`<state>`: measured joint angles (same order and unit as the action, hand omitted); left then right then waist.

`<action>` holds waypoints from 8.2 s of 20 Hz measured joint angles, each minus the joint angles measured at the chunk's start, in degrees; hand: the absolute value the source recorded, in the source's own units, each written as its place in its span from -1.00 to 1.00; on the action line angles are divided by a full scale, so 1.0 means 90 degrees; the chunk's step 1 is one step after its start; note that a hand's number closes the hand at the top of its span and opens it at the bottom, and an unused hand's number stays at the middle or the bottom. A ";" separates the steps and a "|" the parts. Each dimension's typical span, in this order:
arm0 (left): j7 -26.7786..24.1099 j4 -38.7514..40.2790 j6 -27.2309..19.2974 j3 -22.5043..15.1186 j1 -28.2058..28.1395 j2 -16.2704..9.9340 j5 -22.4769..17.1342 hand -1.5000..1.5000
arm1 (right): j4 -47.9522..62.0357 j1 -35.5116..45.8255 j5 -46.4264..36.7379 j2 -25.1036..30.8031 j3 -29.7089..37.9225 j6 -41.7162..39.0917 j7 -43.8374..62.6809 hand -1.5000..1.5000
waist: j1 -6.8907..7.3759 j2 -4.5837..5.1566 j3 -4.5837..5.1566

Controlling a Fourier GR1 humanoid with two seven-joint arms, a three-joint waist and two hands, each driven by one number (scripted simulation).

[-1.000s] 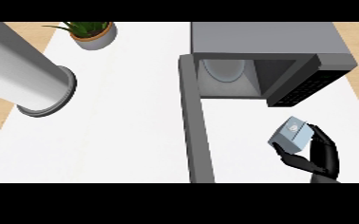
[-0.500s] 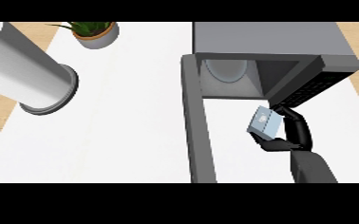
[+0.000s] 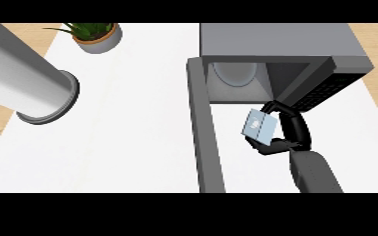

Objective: Pick up the milk, place it into the microwave and close the microwave

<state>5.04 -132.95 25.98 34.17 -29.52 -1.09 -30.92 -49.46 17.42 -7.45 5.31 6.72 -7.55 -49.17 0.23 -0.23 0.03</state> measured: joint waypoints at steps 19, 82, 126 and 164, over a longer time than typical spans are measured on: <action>0.0006 0.0207 0.0306 0.0308 0.0170 -0.0052 -0.0287 -1.00 | 0.0432 0.2322 -0.1007 -0.0307 -0.0203 0.1934 0.2104 1.00 | 0.0115 0.0065 -0.0016; 0.0012 0.1089 0.1232 -0.1099 0.1450 -0.0309 0.0610 -1.00 | 0.4674 0.4783 -0.1325 0.0595 0.1333 0.3262 0.0569 -1.00 | 0.0536 0.0301 -0.0038; -0.0567 0.4266 -0.1300 -0.6365 0.4015 0.0116 0.4288 1.00 | -0.0694 -0.1567 0.0159 0.0460 0.0813 -0.0890 0.0054 -1.00 | -0.0287 -0.0008 0.0011; -0.3575 0.8878 -0.6914 -0.9376 0.7700 0.0124 -0.0210 1.00 | -0.6144 -0.2906 0.2819 0.1732 0.0440 -0.2859 0.2875 -1.00 | -0.1309 0.0266 0.0042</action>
<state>-27.13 -53.05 -36.24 -50.21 39.78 0.02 -32.81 -104.76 -8.73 17.92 20.90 10.69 -33.28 -23.30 -11.55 2.16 0.41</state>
